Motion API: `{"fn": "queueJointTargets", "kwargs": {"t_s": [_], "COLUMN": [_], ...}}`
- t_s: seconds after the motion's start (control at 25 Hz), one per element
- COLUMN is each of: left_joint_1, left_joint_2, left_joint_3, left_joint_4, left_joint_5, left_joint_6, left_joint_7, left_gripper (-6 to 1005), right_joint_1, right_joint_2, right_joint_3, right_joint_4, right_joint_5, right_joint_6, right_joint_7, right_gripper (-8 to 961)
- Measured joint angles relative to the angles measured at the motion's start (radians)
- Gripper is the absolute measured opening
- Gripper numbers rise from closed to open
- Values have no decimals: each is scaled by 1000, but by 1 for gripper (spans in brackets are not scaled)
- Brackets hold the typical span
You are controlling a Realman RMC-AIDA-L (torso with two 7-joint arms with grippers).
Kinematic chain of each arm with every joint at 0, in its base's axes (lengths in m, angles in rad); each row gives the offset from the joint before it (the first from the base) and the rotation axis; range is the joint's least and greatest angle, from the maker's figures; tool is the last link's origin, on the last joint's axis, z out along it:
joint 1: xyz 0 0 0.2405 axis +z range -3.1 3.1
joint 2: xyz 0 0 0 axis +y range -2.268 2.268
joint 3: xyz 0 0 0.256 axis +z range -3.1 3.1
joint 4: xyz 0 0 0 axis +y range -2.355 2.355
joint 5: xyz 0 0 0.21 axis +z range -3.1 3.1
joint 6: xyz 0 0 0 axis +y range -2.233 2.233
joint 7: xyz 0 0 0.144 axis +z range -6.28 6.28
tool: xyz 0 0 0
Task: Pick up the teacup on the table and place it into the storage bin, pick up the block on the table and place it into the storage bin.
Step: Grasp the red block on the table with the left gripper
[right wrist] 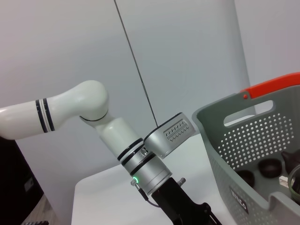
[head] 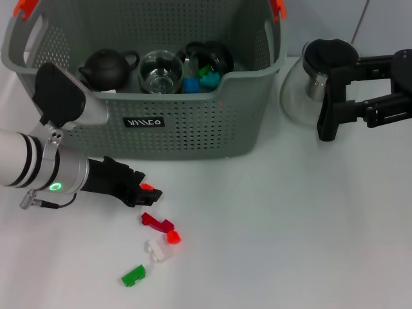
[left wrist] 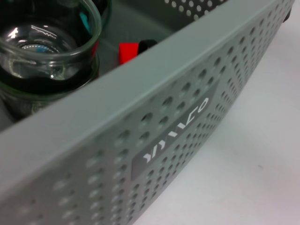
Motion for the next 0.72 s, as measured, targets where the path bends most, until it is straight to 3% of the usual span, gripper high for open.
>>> {"fn": "queueJointTargets", "kwargs": {"t_s": [0.44, 0.72], "left_joint_1": [-2, -2], "left_joint_2": [0, 3], "left_joint_3": [32, 36], "left_joint_4": [1, 2], "left_joint_5": [22, 23], "left_joint_6": [-26, -26], "left_joint_7": [-25, -39], "left_gripper": [536, 381], "right_joint_1": [-5, -6], "right_joint_2": [0, 0], "right_joint_3": [6, 14], "right_joint_4": [0, 0], "right_joint_5": [0, 0], "right_joint_6": [0, -2], "right_joint_7": [-2, -4], "right_gripper": [924, 924]}}
